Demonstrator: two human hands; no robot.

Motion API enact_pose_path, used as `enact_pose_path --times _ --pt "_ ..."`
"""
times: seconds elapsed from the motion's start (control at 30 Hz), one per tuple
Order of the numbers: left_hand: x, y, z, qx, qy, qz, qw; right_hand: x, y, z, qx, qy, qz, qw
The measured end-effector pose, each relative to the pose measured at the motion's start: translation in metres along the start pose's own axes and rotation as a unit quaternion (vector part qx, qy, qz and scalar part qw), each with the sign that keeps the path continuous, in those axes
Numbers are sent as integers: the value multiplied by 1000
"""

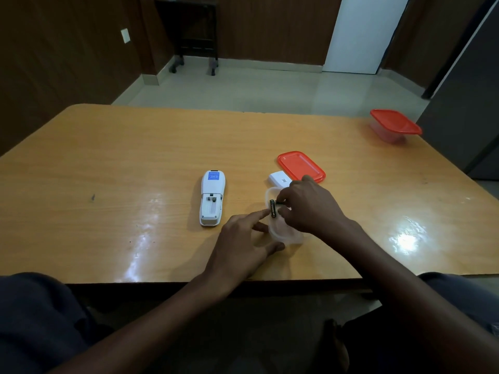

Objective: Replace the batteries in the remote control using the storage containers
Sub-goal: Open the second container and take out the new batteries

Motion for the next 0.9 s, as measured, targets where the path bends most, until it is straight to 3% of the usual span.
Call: enact_pose_path --times 0.17,0.37,0.57,0.77,0.9 --pt "0 -2 -5 23 -13 -17 1000 7 0 -6 43 -32 26 998" --pt "0 -3 -4 20 -15 -25 999 14 -1 -2 -17 -26 11 999" --pt "-3 -2 0 13 -9 -26 1000 0 -1 8 -39 -65 -73 994" --pt "1 1 40 -72 -21 -23 997 8 13 48 -201 -158 -62 965" --pt "11 4 79 -171 -99 -21 980 52 2 30 -174 -121 31 977"
Point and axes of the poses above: each hand's wrist, its own y-axis away from the middle knuckle, its own z-axis out of the back of the hand, x = y × z, the point moved 10 cm from there along -y, towards the middle knuckle, and after that the axes turned 5 degrees about y, right-handed, at the moved point
